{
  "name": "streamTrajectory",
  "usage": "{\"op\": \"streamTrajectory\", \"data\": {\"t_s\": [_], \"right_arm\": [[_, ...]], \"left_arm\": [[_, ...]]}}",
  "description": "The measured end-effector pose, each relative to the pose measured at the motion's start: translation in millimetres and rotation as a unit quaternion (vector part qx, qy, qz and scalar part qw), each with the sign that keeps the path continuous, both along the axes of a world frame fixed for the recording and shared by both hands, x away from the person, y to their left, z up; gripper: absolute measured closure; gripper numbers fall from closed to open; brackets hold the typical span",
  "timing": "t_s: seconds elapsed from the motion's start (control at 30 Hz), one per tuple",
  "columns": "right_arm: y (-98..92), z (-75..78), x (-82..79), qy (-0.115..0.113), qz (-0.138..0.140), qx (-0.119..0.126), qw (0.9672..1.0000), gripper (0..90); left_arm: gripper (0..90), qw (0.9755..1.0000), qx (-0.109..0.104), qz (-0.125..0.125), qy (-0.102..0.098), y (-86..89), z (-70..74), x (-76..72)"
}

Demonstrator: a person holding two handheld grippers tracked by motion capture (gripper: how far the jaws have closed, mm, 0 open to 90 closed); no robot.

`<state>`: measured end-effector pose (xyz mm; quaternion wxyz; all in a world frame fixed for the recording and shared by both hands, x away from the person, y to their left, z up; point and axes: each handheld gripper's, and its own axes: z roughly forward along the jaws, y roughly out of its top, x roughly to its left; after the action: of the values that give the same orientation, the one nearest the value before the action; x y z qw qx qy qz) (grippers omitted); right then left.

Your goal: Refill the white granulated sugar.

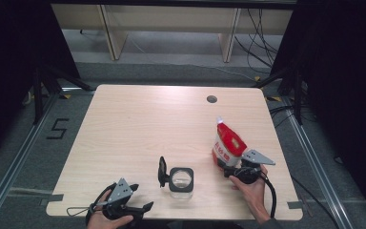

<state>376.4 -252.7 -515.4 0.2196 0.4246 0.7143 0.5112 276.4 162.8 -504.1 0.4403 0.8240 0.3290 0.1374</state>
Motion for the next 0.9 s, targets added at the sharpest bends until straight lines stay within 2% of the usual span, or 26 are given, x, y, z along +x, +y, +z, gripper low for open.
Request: {"op": "streamTrajectory", "data": {"t_s": [0.03,0.1,0.13,0.17,0.2,0.27,0.3,0.33,0.43,0.47,0.5,0.57,0.6,0.63,0.67,0.7,0.73,0.77,0.83,0.87,0.9], "right_arm": [[-0.6,-0.5,1.3,-0.004,0.005,0.004,1.0000,23.0],[-1.4,-0.3,2.6,-0.005,0.009,0.008,0.9999,24.3],[-1.5,-0.7,3.1,-0.006,0.004,0.003,1.0000,24.3],[-4.1,0.2,4.5,-0.017,0.010,-0.006,0.9998,24.7],[-3.2,0.5,4.1,-0.011,0.013,0.001,0.9999,25.3],[-3.5,0.2,5.4,-0.015,0.015,0.000,0.9998,25.3],[-3.5,0.2,5.4,-0.015,0.015,0.000,0.9998,25.3],[-3.4,0.4,5.5,-0.015,0.017,-0.010,0.9997,25.6],[-3.5,0.2,6.0,-0.019,0.017,-0.012,0.9996,25.6],[0.4,0.1,2.8,0.004,0.007,0.018,0.9998,25.7],[0.4,0.1,2.8,0.004,0.007,0.018,0.9998,25.7],[0.7,-0.2,4.1,-0.001,0.008,0.018,0.9998,28.1],[0.0,-1.0,6.0,-0.013,0.008,0.008,0.9999,30.3],[1.4,0.0,4.1,-0.003,0.009,0.014,0.9999,31.5],[0.0,0.6,4.8,-0.005,0.014,0.008,0.9999,31.4],[-0.6,0.3,6.2,-0.016,0.015,0.003,0.9998,31.1],[1.7,0.0,5.0,-0.011,0.008,0.012,0.9998,31.1],[1.7,0.0,5.0,-0.011,0.008,0.012,0.9998,31.1],[0.9,0.0,5.8,-0.014,0.015,0.011,0.9997,31.5],[2.2,-1.0,6.3,-0.021,0.008,0.003,0.9997,31.5],[2.5,-0.5,6.1,-0.018,0.006,-0.001,0.9998,31.3]], "left_arm": [[17.9,0.9999,-0.011,0.006,0.009,-1.3,-0.1,-1.6],[17.9,0.9998,-0.014,0.005,0.008,-1.1,0.1,-1.5],[17.9,0.9996,-0.019,0.013,0.018,-2.0,-0.3,-2.8],[17.9,0.9996,-0.021,0.011,0.017,-2.3,-0.5,-3.0],[17.9,0.9997,-0.023,0.007,0.009,-3.0,-0.8,-2.4],[17.9,0.9993,-0.030,0.014,0.015,-5.1,-1.4,-3.6],[17.9,0.9993,-0.030,0.014,0.015,-5.1,-1.4,-3.6],[18.1,0.9996,-0.025,0.006,0.007,-4.5,-1.5,-3.0],[18.1,0.9996,-0.024,0.007,0.008,-4.1,-1.1,-2.3],[18.1,0.9997,-0.024,0.006,0.007,-4.1,-1.2,-2.4],[18.1,0.9997,-0.024,0.006,0.007,-4.1,-1.2,-2.4],[18.1,0.9996,-0.025,0.007,0.007,-3.9,-1.1,-2.8],[18.1,0.9997,-0.023,0.008,0.009,-3.6,-0.5,-2.9],[18.1,0.9996,-0.025,0.008,0.009,-3.6,-0.4,-2.8],[18.1,0.9998,-0.017,0.002,0.008,-2.6,-0.1,-2.8],[18.2,0.9998,-0.017,0.002,0.008,-2.5,0.0,-2.9],[18.2,0.9998,-0.016,0.002,0.007,-2.4,0.1,-2.7],[18.2,0.9998,-0.016,0.002,0.007,-2.4,0.1,-2.7],[18.2,0.9998,-0.018,0.003,0.007,-3.0,0.1,-2.6],[18.3,0.9996,-0.021,0.011,0.017,-3.6,-0.4,-4.4],[18.3,0.9996,-0.022,0.009,0.016,-3.6,-0.4,-4.2]]}}
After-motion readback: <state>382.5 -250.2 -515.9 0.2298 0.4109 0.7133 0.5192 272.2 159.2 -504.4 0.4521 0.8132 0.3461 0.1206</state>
